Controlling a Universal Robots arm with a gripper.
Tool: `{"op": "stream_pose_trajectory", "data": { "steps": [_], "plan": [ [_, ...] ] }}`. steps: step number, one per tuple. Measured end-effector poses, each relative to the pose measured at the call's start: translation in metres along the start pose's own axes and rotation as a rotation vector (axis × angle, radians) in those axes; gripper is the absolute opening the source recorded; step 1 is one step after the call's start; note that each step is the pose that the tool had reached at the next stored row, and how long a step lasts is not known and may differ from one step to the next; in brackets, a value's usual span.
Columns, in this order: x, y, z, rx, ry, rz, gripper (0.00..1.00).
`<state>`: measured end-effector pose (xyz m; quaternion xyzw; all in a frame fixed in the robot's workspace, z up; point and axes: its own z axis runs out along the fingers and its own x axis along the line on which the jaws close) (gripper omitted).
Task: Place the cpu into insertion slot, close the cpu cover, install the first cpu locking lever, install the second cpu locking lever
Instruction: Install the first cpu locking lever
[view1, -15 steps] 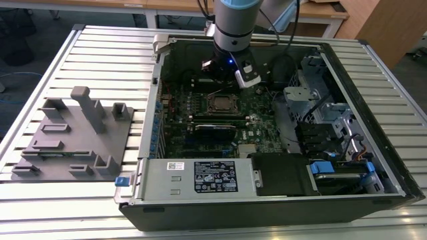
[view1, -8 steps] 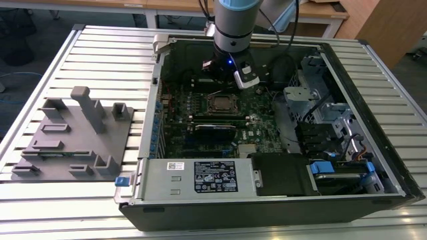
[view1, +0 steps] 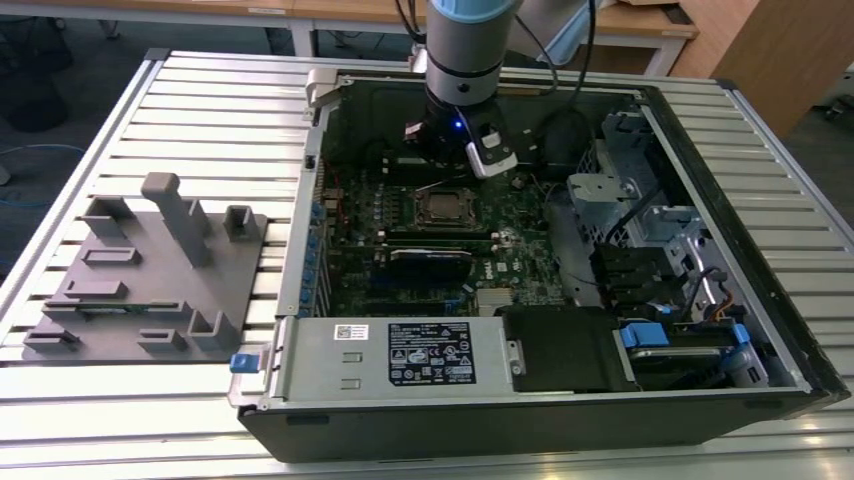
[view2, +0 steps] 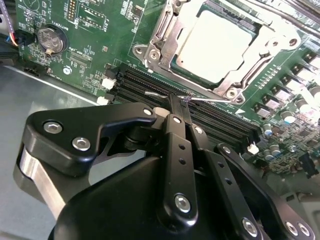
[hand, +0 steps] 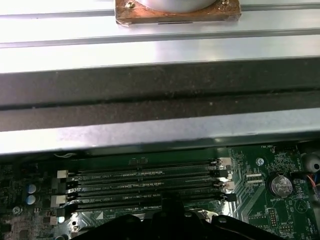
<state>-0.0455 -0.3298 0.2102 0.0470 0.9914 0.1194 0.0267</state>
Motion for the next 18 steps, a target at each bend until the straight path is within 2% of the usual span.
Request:
{"op": "stream_pose_trajectory", "data": {
  "steps": [4, 8, 11, 18],
  "plan": [
    [0.0015, -0.0008, 0.0031, -0.0025, -0.0216, -0.007, 0.1],
    [0.0024, -0.0018, 0.0061, -0.004, -0.0363, -0.011, 0.1],
    [0.0029, -0.0021, 0.0076, -0.0047, -0.0422, -0.013, 0.1],
    [0.0043, -0.0022, 0.0091, -0.0046, -0.0476, -0.009, 0.1]
  ]
}}
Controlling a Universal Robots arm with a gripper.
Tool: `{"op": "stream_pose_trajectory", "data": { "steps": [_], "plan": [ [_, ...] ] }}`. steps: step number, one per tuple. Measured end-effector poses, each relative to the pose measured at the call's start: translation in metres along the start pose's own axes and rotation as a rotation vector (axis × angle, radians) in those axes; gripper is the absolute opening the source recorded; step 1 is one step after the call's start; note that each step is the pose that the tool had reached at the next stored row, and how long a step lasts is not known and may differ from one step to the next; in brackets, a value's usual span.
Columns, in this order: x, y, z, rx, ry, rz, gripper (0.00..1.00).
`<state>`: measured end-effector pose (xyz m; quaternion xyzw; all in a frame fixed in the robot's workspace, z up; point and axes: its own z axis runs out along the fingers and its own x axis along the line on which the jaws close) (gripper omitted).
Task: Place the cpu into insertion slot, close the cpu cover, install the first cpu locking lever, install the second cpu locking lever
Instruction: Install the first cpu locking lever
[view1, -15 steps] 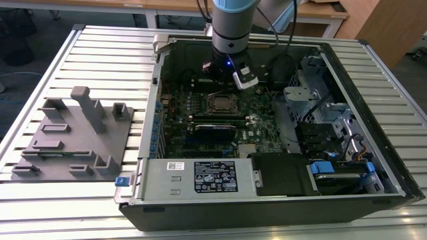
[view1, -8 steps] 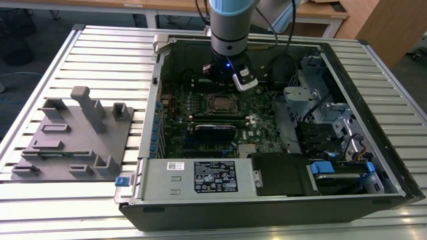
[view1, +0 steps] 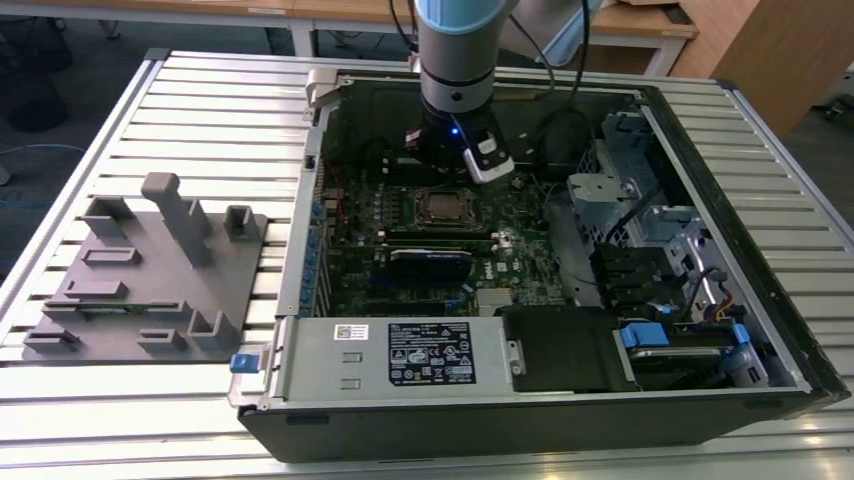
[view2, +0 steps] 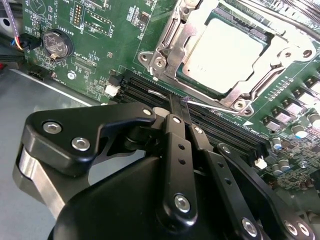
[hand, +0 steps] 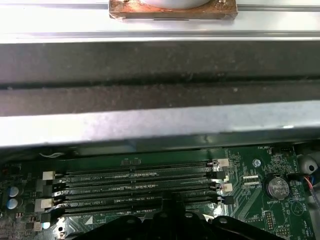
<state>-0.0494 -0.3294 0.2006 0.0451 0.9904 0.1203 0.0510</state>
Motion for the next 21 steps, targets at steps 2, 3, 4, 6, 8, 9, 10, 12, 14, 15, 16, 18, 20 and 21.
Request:
{"op": "stream_pose_trajectory", "data": {
  "steps": [2, 3, 4, 6, 8, 9, 10, 12, 14, 15, 16, 18, 20, 21],
  "plan": [
    [0.0001, 0.0005, 0.0005, 0.0013, -0.0029, 0.012, 0.1],
    [0.0002, 0.0009, 0.0009, 0.0019, -0.0045, 0.018, 0.1],
    [0.0003, 0.0014, 0.0012, 0.0023, -0.006, 0.024, 0.1],
    [0.0007, 0.0027, 0.0016, 0.0032, -0.0076, 0.031, 0.1],
    [0.0009, 0.0035, 0.002, 0.0042, -0.0085, 0.033, 0.1],
    [0.0009, 0.0036, 0.0021, 0.0057, -0.0088, 0.033, 0.1],
    [0.0009, 0.0036, 0.0022, 0.0077, -0.0092, 0.033, 0.1],
    [0.0009, 0.0036, 0.0024, 0.0128, -0.0101, 0.034, 0.1],
    [0.0009, 0.0036, 0.0027, 0.0187, -0.0111, 0.035, 0.1],
    [0.0009, 0.0036, 0.0026, 0.0207, -0.0112, 0.035, 0.1],
    [0.0009, 0.0035, 0.0026, 0.0209, -0.0112, 0.034, 0.1],
    [0.0009, 0.0035, 0.0026, 0.021, -0.0113, 0.035, 0.1],
    [0.0009, 0.0035, 0.0026, 0.0213, -0.0113, 0.035, 0.1],
    [0.0009, 0.0036, 0.0028, 0.0219, -0.0116, 0.034, 0.1]
  ]
}}
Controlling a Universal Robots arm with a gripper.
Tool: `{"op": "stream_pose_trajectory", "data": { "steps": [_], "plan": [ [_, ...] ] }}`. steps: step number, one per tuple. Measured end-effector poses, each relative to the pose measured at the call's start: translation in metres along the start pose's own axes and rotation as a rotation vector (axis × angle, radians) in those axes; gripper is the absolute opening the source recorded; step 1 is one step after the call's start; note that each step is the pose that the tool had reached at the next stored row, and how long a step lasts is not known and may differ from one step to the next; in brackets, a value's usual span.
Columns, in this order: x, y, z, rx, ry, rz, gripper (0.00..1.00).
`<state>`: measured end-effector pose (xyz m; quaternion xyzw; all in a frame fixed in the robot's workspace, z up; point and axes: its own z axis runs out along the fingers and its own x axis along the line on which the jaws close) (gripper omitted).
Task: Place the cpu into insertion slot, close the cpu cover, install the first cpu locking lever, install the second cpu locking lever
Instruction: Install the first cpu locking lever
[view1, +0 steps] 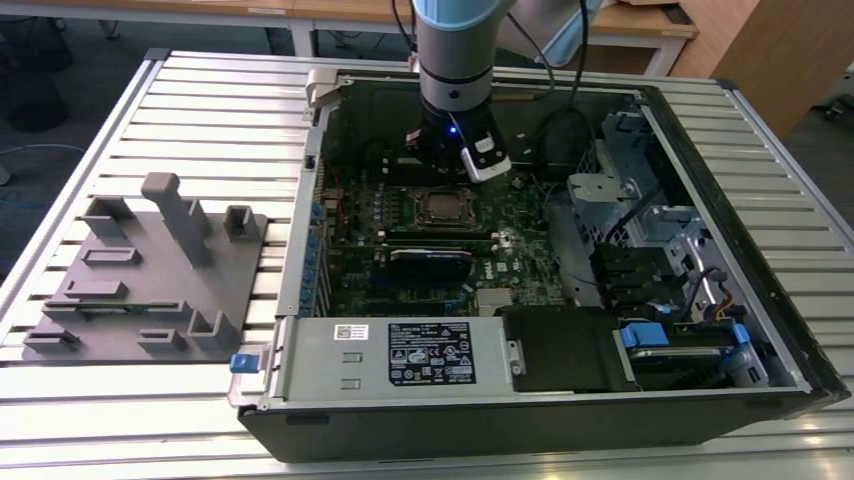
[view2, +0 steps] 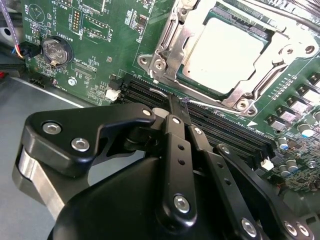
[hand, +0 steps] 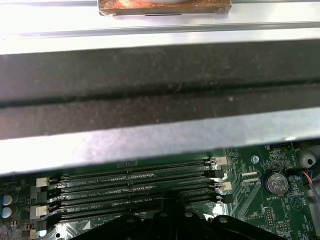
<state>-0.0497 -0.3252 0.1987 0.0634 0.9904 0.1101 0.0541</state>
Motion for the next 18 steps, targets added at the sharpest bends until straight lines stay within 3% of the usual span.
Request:
{"op": "stream_pose_trajectory", "data": {
  "steps": [8, 18],
  "plan": [
    [0.0004, 0.0026, 0.0008, 0.0128, -0.0068, 0.01, 0.1],
    [0.0037, 0.0029, 0.0013, 0.0165, -0.0262, 0.005, 0.1]
  ]
}}
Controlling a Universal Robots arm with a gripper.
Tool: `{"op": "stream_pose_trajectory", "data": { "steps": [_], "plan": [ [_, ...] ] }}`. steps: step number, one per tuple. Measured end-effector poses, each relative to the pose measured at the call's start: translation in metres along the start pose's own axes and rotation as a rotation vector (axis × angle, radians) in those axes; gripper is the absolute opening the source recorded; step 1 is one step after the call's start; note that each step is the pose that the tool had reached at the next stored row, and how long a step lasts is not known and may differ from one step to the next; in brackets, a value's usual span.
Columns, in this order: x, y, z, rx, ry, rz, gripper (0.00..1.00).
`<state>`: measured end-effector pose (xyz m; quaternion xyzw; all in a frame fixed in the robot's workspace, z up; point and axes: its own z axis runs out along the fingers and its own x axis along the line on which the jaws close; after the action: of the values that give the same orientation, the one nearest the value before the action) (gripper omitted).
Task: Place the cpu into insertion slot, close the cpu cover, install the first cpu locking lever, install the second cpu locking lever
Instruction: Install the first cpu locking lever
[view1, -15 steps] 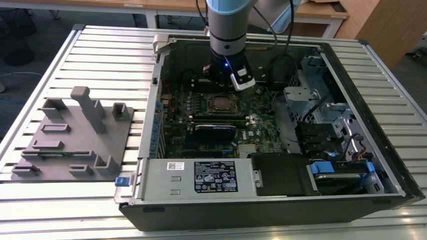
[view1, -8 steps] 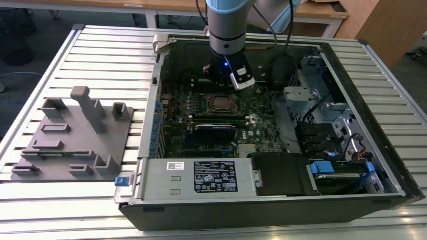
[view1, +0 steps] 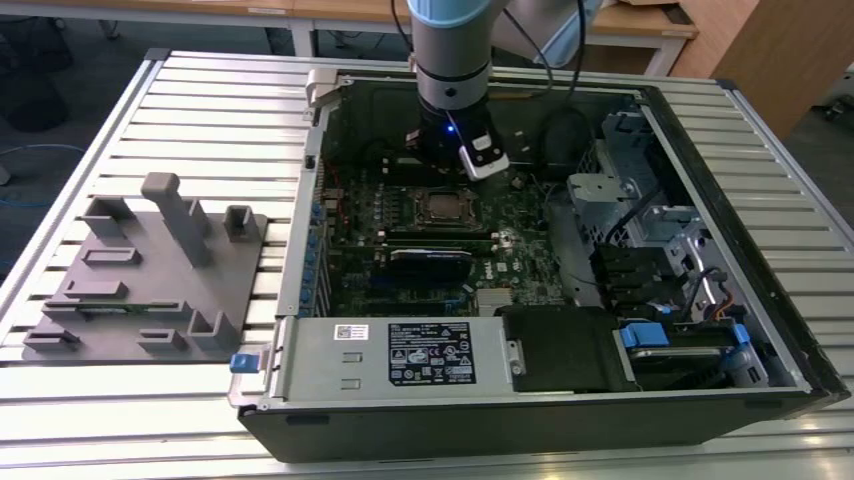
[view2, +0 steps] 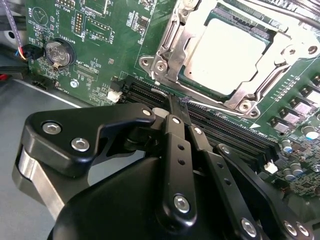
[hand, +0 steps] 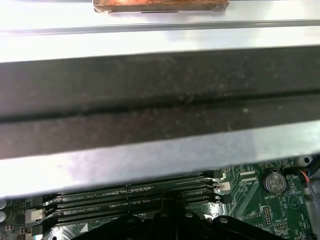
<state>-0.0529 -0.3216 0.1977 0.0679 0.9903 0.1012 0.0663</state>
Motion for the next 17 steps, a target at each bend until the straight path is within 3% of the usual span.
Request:
{"op": "stream_pose_trajectory", "data": {
  "steps": [8, 14, 17],
  "plan": [
    [0.0111, -0.0014, -0.0015, -0.0017, -0.0271, -0.004, 0.1],
    [0.013, -0.0019, -0.0007, -0.001, -0.0505, -0.005, 0.1],
    [0.014, -0.002, -0.0007, -0.0016, -0.0557, -0.005, 0.1]
  ]
}}
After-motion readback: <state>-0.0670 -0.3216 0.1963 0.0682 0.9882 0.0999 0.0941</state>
